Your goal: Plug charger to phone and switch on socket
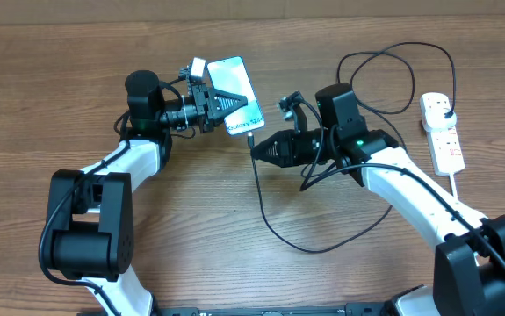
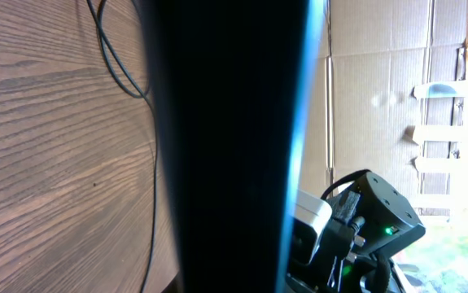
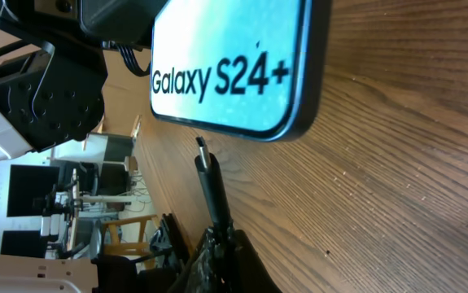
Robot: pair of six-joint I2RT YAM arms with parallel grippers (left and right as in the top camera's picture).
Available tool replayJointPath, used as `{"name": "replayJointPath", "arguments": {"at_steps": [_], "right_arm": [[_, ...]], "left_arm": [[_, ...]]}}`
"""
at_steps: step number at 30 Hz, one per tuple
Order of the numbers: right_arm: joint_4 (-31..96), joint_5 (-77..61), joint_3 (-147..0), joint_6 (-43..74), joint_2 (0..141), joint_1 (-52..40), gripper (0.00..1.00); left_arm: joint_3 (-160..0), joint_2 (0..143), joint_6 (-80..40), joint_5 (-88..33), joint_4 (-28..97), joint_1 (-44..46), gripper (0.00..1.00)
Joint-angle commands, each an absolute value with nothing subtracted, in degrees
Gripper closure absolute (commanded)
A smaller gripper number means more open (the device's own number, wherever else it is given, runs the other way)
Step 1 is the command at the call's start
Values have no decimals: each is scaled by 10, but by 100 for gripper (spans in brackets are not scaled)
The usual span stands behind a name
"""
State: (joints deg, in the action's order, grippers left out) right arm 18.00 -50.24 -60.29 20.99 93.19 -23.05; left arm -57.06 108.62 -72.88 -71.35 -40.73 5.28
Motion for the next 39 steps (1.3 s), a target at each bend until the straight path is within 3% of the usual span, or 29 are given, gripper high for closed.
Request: {"name": "replayJointPath", "arguments": {"at_steps": [1,26,27,29,33,39], "right_arm": [[175,-511,-601,210,933,-235,96],[172,-502,-601,198,934,-235,96],[173,-492,-601,192,934,-238,90],[174,-458,-601,177,934,-248,61],[174,-335,-601,137,934,-290,29],[174,-121,-603,73,934,-374,11]], "left_arm": [[-582,1072,-714,-714,-414,57,96],[-582,1072,-721,-719,-440,55,96],[-582,1072,-720,-717,-440,52,96],[-582,1072,-719,-712,-440,47,96],[-582,1072,-713,-701,-440,29,96],[-582,1072,-714,-697,-433,-13,96]]}}
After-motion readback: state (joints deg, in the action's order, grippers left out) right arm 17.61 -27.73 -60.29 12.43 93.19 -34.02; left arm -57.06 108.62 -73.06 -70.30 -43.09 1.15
